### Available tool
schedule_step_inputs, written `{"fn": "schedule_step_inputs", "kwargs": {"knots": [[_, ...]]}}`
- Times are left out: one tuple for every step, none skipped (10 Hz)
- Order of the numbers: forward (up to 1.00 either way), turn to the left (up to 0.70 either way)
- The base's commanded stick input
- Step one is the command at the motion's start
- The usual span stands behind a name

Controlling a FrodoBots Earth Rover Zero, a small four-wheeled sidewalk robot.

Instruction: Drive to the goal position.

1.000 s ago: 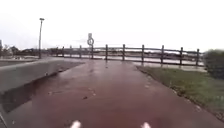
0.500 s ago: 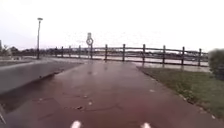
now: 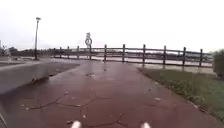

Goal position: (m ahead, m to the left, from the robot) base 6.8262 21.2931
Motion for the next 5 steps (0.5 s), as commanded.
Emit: {"fn": "schedule_step_inputs", "kwargs": {"knots": [[0.50, 0.00], [0.50, 0.00], [0.50, 0.00], [0.50, 0.00], [0.50, 0.00]]}}
